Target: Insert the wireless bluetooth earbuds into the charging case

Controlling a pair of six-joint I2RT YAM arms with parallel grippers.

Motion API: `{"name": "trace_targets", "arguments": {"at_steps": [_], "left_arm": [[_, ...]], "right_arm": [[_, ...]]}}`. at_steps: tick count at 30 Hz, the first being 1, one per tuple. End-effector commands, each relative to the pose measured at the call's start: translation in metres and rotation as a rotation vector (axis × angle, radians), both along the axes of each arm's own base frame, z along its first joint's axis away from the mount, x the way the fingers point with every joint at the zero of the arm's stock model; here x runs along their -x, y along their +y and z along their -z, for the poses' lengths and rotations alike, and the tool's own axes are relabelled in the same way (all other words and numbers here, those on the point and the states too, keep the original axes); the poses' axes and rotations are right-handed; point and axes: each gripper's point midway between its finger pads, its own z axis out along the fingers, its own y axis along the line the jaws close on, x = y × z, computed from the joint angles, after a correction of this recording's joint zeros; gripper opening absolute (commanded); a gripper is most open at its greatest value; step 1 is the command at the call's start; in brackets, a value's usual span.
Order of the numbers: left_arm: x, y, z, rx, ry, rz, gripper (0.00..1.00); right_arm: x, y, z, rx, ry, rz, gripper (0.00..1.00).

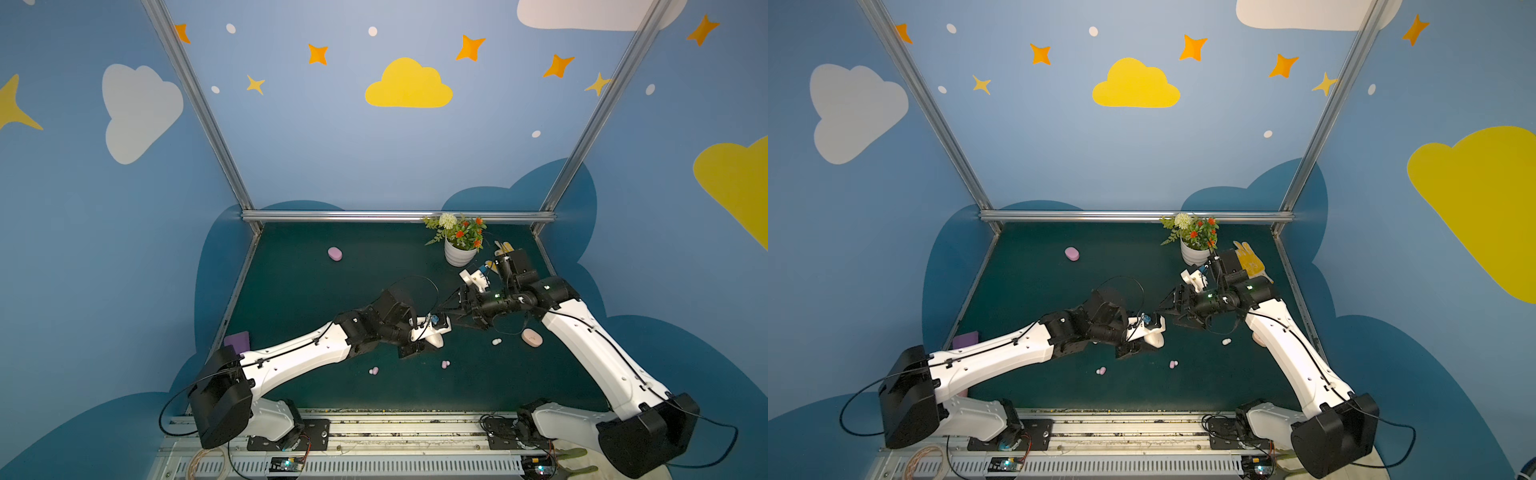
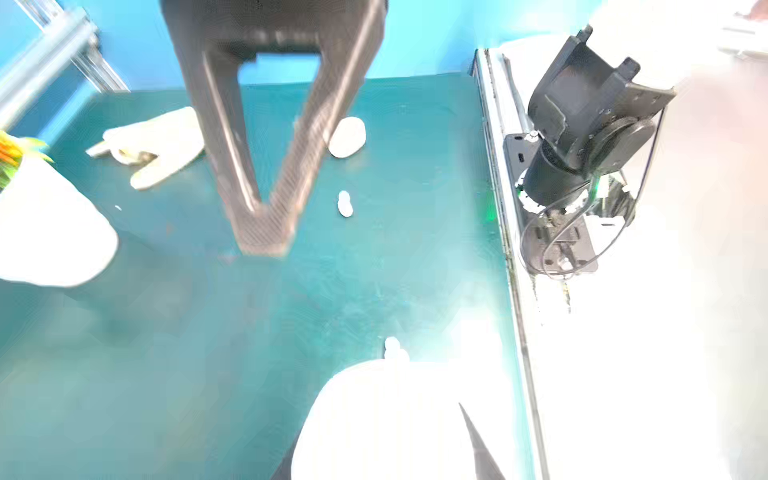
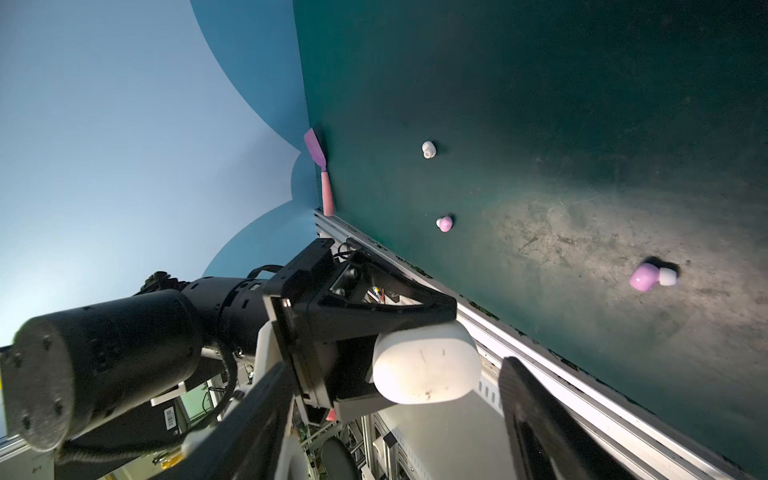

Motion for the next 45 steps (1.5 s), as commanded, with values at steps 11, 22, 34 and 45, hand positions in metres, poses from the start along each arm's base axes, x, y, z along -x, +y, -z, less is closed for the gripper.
{"name": "trace_targets", "arguments": {"at_steps": [11, 22, 34, 45], "left_arm": [[0.022, 0.001, -0.048, 0.284, 0.217, -0.01, 0.2], [0.027, -0.002, -0.052, 0.29, 0.259, 0.048, 0.21], [0.031, -0.002, -0.053, 0.284, 0.264, 0.064, 0.21], [0.034, -0.001, -0.058, 0.292, 0.261, 0.081, 0.21]], "right_arm": [[0.026, -0.048, 0.02, 0.204, -0.224, -0.045, 0.76], [0.058, -0.031, -0.004, 0.236, -0.543, -0.247, 0.71], [0.073, 0.003, -0.011, 0.244, -0.673, -0.432, 0.71], [0.065, 0.012, -0.003, 0.303, -0.695, -0.444, 0.7]]}}
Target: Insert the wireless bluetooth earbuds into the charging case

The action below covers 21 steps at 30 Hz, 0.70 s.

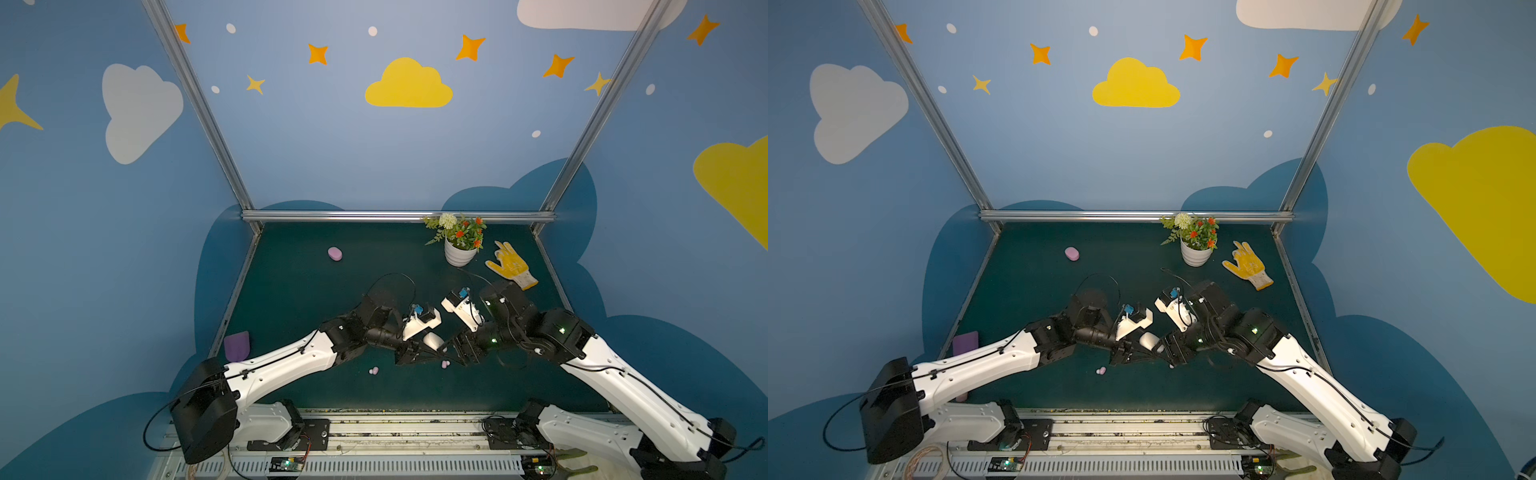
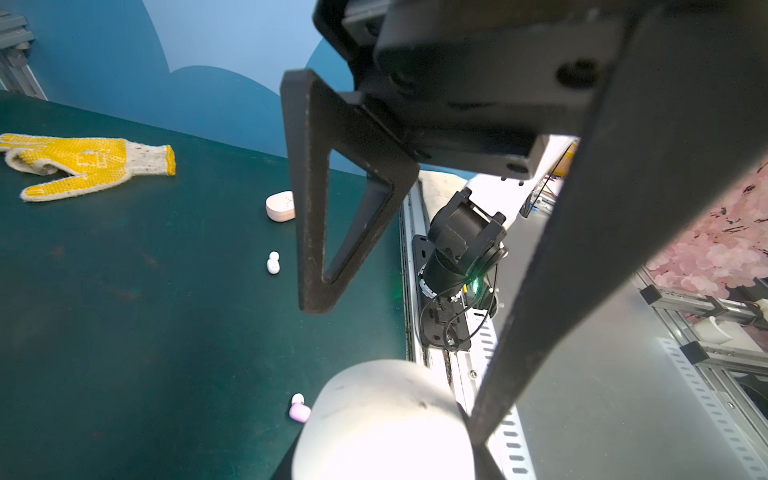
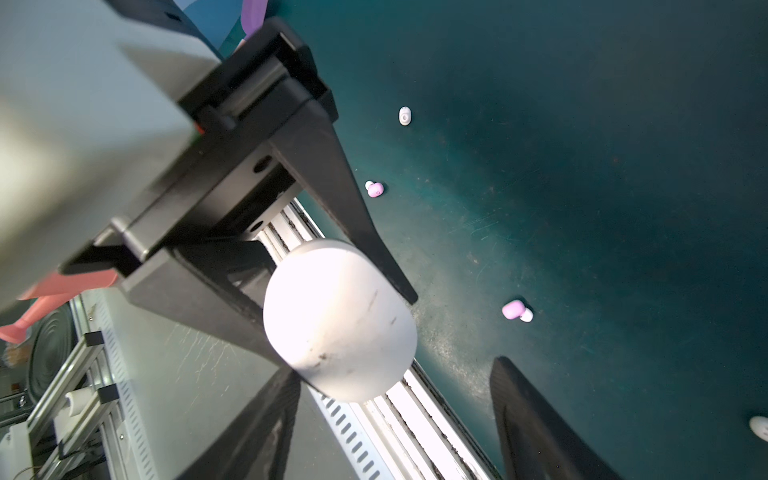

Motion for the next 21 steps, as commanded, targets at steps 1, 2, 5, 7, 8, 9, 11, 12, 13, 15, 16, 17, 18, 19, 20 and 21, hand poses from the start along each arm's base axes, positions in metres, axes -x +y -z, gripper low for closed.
{"name": "trace_targets", "arguments": {"at_steps": [1, 2, 5, 7, 8, 9, 11, 12, 13, 15, 16, 17, 18, 19, 20, 21], "left_arm": [[0.003, -0.003, -0.018, 0.039, -0.015, 0.03, 0.2], [0.004, -0.003, -0.019, 0.042, -0.013, 0.034, 0.2], [0.005, -0.002, -0.021, 0.048, -0.014, 0.043, 0.2], [0.006, -0.002, -0.022, 0.051, -0.015, 0.046, 0.2], [0.007, -0.002, -0.023, 0.052, -0.016, 0.048, 0.2], [0.007, -0.001, -0.023, 0.051, -0.015, 0.049, 0.2], [0.008, -0.002, -0.023, 0.05, -0.016, 0.053, 0.2], [0.008, -0.002, -0.023, 0.048, -0.016, 0.055, 0.2], [0.008, -0.002, -0.023, 0.047, -0.014, 0.058, 0.2], [0.009, -0.003, -0.022, 0.044, -0.009, 0.064, 0.2], [0.01, -0.003, -0.022, 0.045, -0.007, 0.067, 0.2], [0.01, -0.003, -0.024, 0.049, -0.009, 0.069, 0.2], [0.01, -0.003, -0.025, 0.051, -0.01, 0.069, 0.2], [0.01, -0.002, -0.026, 0.054, -0.013, 0.067, 0.2], [0.01, -0.002, -0.026, 0.055, -0.013, 0.065, 0.2], [0.01, -0.002, -0.027, 0.057, -0.015, 0.066, 0.2]], "right_arm": [[-0.01, 0.002, -0.01, 0.004, -0.063, 0.012, 0.7], [-0.011, 0.002, -0.008, 0.014, -0.067, 0.021, 0.7], [-0.018, -0.003, -0.006, 0.039, -0.093, 0.057, 0.69], [-0.023, -0.008, -0.007, 0.053, -0.114, 0.083, 0.69], [-0.025, -0.011, -0.007, 0.061, -0.121, 0.099, 0.68], [-0.028, -0.013, -0.007, 0.068, -0.126, 0.114, 0.68], [-0.032, -0.017, -0.008, 0.077, -0.132, 0.138, 0.68], [-0.034, -0.019, -0.008, 0.079, -0.132, 0.149, 0.68], [-0.036, -0.021, -0.008, 0.081, -0.133, 0.163, 0.68], [-0.04, -0.023, -0.01, 0.081, -0.133, 0.185, 0.67], [-0.043, -0.025, -0.012, 0.08, -0.135, 0.199, 0.68], [-0.044, -0.026, -0.013, 0.08, -0.133, 0.206, 0.67], [-0.046, -0.027, -0.014, 0.08, -0.133, 0.214, 0.67], [-0.048, -0.027, -0.015, 0.08, -0.129, 0.223, 0.67], [-0.049, -0.028, -0.015, 0.079, -0.124, 0.228, 0.68], [-0.05, -0.029, -0.015, 0.079, -0.12, 0.234, 0.68]]}}
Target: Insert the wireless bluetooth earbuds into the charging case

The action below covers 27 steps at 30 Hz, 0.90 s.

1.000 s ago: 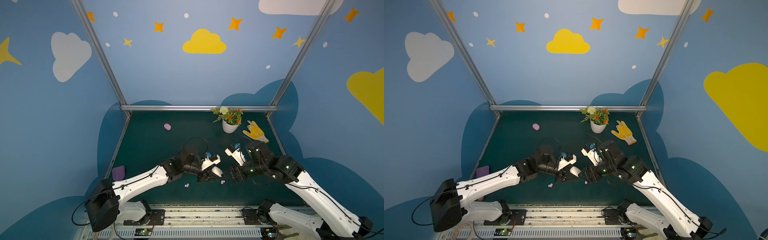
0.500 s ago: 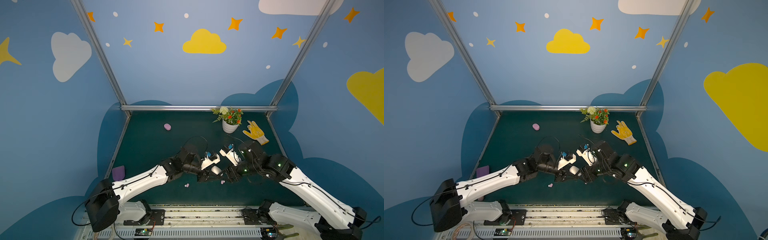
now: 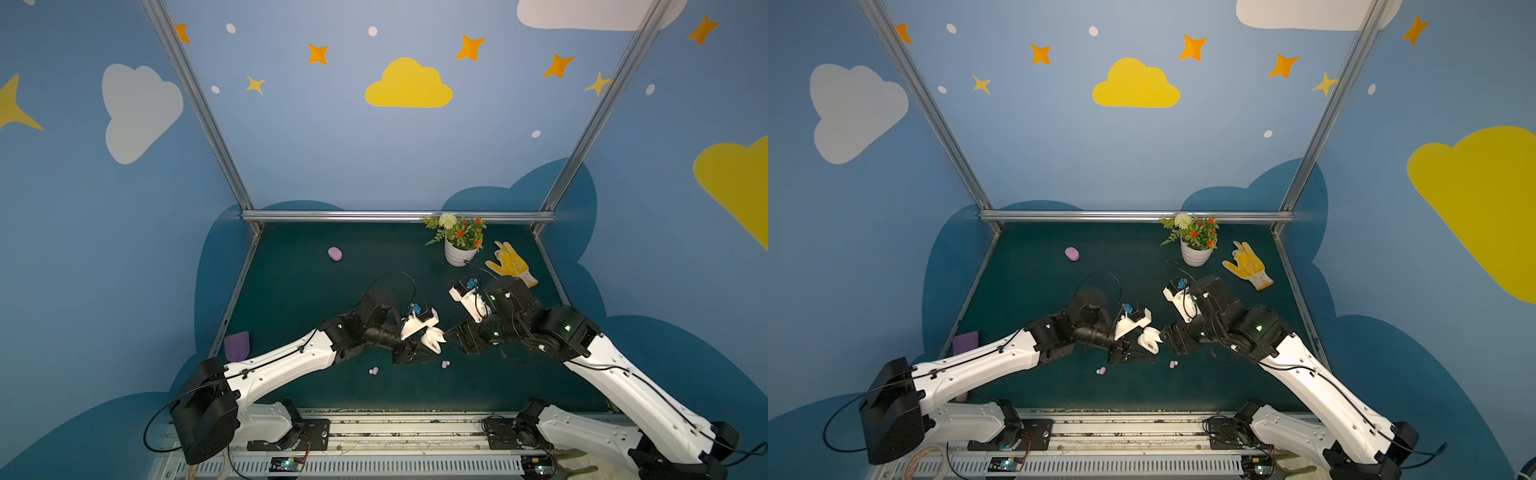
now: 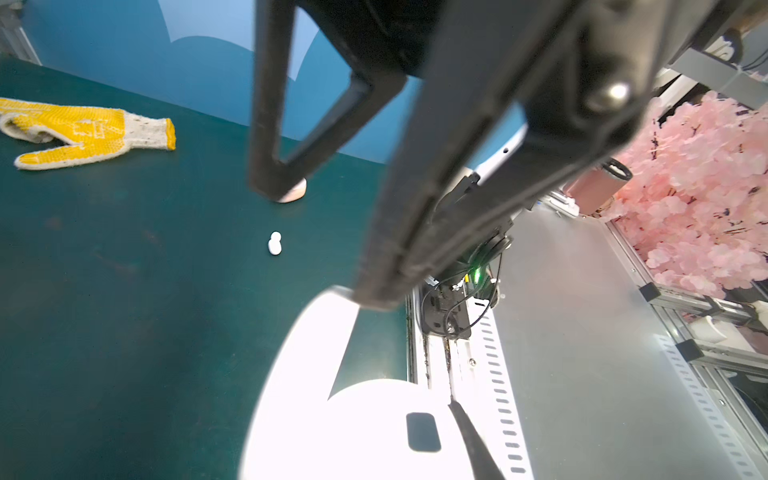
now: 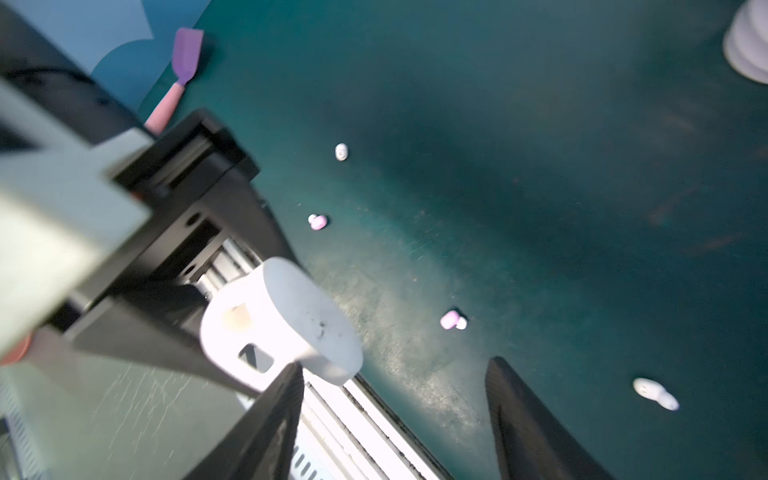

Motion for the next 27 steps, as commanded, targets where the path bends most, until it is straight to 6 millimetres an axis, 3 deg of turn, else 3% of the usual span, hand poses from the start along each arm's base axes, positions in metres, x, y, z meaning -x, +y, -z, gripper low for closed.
{"name": "trace_targets", "arguments": {"at_steps": [1, 11, 22, 27], "left_arm": [[0.009, -0.006, -0.034, 0.092, -0.047, 0.066, 0.2], [0.006, -0.008, -0.031, 0.082, -0.035, 0.044, 0.2], [-0.031, 0.003, -0.012, 0.029, -0.047, -0.128, 0.19], [-0.041, 0.011, -0.013, 0.031, -0.072, -0.181, 0.19]], "right_arm": [[-0.011, -0.005, -0.005, 0.006, -0.003, 0.057, 0.67], [-0.01, -0.004, -0.007, -0.028, 0.048, 0.059, 0.68], [0.0, -0.018, -0.015, -0.08, 0.123, 0.126, 0.73], [0.0, -0.028, -0.005, -0.093, 0.177, 0.185, 0.74]]}}
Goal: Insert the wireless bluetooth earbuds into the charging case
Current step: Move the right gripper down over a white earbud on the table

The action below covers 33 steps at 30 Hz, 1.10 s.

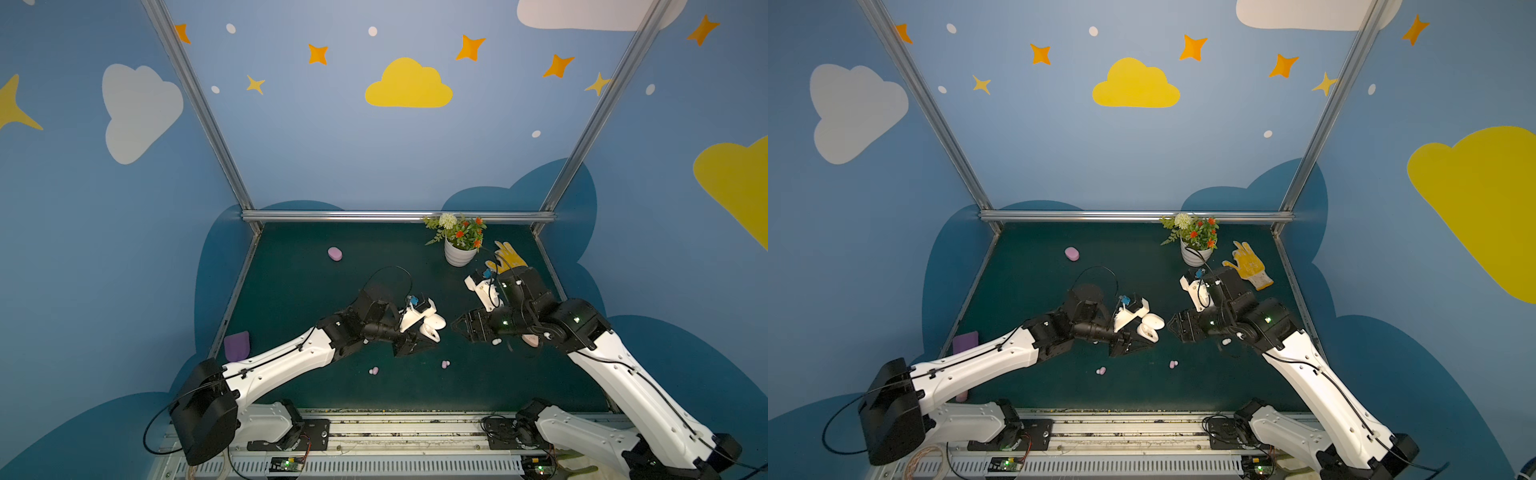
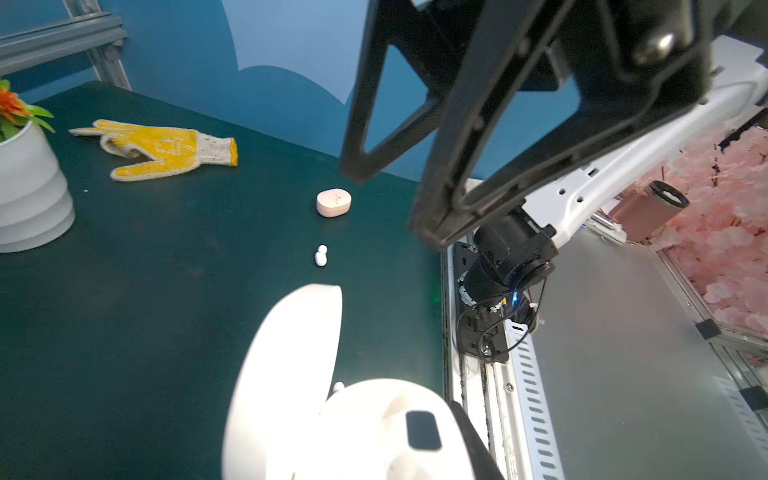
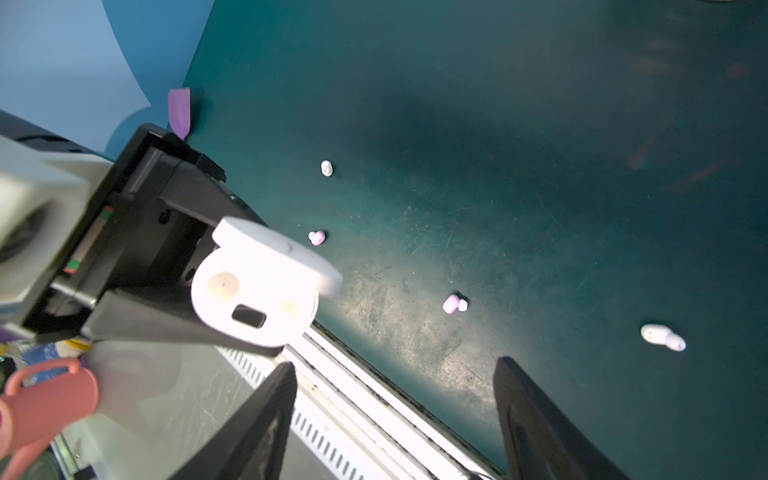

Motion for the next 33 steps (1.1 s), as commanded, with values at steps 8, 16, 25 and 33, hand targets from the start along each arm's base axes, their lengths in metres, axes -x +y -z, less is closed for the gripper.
{"name": "trace_targets", "arguments": {"at_steps": [8, 16, 25, 33], "left_arm": [[-0.02, 0.017, -0.014, 0.057, -0.09, -0.135, 0.19], [-0.025, 0.019, -0.017, 0.079, -0.111, -0.157, 0.19], [-0.029, 0.019, -0.018, 0.084, -0.105, -0.151, 0.19], [-0.032, 0.02, -0.019, 0.097, -0.103, -0.159, 0.19]], "right_arm": [[-0.001, -0.025, 0.039, -0.012, 0.174, 0.187, 0.75], [-0.011, -0.076, 0.109, 0.085, 0.328, 0.469, 0.77], [-0.037, -0.129, 0.164, 0.093, 0.407, 0.741, 0.77], [-0.057, -0.141, 0.203, 0.088, 0.464, 0.811, 0.77]]}}
